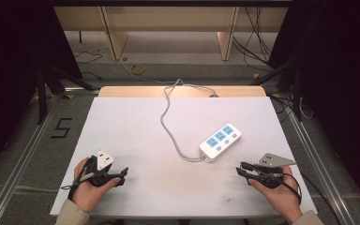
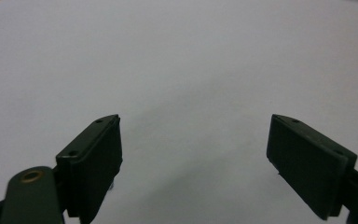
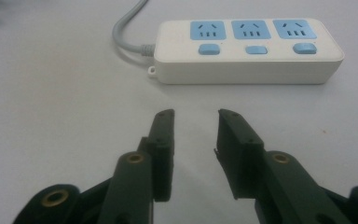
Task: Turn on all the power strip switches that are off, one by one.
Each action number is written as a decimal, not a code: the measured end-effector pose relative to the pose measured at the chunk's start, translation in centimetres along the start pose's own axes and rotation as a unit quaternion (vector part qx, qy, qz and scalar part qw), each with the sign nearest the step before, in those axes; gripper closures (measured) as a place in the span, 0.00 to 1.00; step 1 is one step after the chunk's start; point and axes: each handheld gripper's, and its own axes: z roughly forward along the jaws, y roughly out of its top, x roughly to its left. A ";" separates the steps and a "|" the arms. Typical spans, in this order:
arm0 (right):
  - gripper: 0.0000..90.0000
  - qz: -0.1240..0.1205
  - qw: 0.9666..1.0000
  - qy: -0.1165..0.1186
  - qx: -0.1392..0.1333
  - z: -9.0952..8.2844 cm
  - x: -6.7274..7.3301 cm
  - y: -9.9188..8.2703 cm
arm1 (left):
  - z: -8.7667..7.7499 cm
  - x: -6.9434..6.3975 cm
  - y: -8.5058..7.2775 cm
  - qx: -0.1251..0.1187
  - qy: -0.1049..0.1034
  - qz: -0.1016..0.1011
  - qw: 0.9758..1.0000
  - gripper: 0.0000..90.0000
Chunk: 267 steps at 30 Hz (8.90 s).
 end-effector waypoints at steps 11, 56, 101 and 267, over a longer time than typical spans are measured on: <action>0.87 -0.031 0.999 -0.001 0.016 0.0 0.3 0.4 | 0.0 -0.1 -0.1 -0.001 0.000 0.002 1.000 0.20; 1.00 -0.013 0.990 0.008 0.140 6.4 -2.0 9.4 | 0.2 -0.1 0.0 -0.002 -0.004 0.002 1.000 0.20; 1.00 -0.013 0.974 0.013 0.226 10.7 -2.1 11.6 | 0.3 -0.2 0.0 -0.004 -0.005 -0.001 1.000 0.20; 1.00 0.029 0.974 -0.060 0.218 8.6 -9.2 13.5 | 0.2 -0.3 0.0 -0.002 -0.007 -0.001 1.000 0.20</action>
